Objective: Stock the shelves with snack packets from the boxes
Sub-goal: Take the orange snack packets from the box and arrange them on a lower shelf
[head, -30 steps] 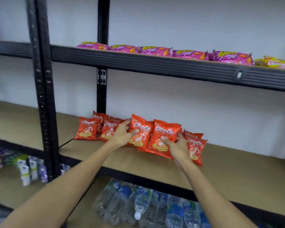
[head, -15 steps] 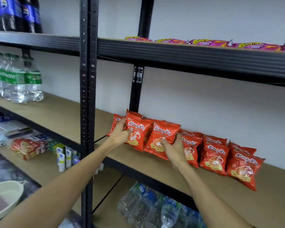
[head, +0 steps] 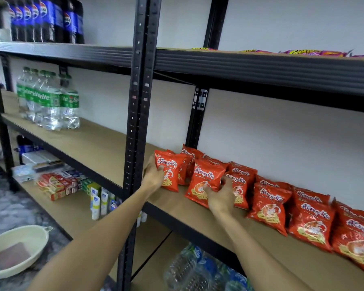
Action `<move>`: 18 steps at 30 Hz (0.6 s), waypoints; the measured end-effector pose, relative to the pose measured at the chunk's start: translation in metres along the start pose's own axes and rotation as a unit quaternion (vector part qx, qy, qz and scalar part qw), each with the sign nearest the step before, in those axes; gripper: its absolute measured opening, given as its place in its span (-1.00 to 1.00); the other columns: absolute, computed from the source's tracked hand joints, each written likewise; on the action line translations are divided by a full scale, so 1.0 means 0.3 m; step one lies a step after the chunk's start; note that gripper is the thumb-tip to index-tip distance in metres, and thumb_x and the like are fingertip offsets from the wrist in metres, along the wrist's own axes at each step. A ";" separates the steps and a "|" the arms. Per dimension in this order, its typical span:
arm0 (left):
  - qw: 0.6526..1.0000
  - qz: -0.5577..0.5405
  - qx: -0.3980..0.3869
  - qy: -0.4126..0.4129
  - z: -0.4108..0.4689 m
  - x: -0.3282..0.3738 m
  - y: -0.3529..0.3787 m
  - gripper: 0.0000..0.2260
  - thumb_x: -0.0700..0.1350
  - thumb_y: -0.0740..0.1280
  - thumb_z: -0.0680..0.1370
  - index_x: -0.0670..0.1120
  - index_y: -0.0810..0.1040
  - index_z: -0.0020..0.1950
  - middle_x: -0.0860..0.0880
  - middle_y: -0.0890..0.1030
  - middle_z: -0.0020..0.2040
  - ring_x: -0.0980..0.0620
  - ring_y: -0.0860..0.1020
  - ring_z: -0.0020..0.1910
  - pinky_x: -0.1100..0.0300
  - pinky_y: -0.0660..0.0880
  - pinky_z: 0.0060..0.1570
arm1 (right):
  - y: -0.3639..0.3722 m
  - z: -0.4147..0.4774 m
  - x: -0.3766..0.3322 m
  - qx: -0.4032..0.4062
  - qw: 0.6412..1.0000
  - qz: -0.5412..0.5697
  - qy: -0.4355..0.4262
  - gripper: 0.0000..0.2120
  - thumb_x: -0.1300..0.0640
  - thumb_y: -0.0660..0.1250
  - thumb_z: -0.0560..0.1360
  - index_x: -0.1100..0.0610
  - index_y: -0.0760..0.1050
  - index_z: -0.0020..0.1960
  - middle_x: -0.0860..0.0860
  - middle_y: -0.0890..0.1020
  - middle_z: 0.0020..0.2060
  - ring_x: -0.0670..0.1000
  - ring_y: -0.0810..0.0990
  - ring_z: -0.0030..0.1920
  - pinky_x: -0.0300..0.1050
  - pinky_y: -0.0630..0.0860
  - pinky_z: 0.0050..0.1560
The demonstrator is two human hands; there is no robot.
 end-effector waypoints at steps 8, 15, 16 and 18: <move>0.999 0.032 -0.022 -0.004 0.115 -0.063 0.027 -0.51 -0.01 0.12 0.70 0.25 0.02 0.57 -0.10 0.45 0.30 -0.06 0.59 0.11 -0.05 0.62 0.04 | 0.051 0.024 0.018 0.030 0.999 -0.031 -0.004 -0.41 0.12 0.55 0.44 0.10 0.35 0.37 0.07 0.58 0.21 0.15 0.56 0.25 0.19 0.53 0.26; 0.998 -0.011 -0.065 0.018 0.105 -0.041 0.080 -0.53 -0.03 0.06 0.72 0.19 0.03 0.61 -0.04 0.53 0.28 0.03 0.60 0.10 0.04 0.60 0.10 | 0.043 0.022 0.013 0.047 0.996 -0.059 -0.038 -0.23 0.15 0.55 0.43 0.15 0.21 0.51 0.13 0.46 0.33 0.16 0.44 0.36 0.11 0.44 0.31; 0.998 -0.012 -0.058 0.019 0.109 -0.054 0.082 -0.53 -0.02 0.06 0.72 0.18 0.03 0.61 -0.03 0.53 0.28 0.03 0.60 0.11 0.05 0.59 0.11 | 0.043 0.022 0.010 0.048 0.996 -0.061 -0.043 -0.19 0.15 0.55 0.43 0.15 0.18 0.53 0.13 0.45 0.34 0.16 0.42 0.38 0.11 0.43 0.33; 0.998 -0.003 -0.047 0.035 0.098 -0.058 0.085 -0.53 0.03 0.06 0.72 0.17 0.02 0.62 -0.02 0.50 0.30 0.01 0.58 0.14 0.03 0.57 0.14 | 0.044 0.023 0.004 0.051 0.995 -0.064 -0.049 -0.16 0.16 0.55 0.44 0.13 0.13 0.55 0.13 0.43 0.36 0.16 0.43 0.38 0.11 0.42 0.33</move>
Point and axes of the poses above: each hand's wrist, its own z-axis towards the middle knuckle, its own y-axis out of the palm, x = y × z, the point moved 8 cm from there along z, towards the middle knuckle
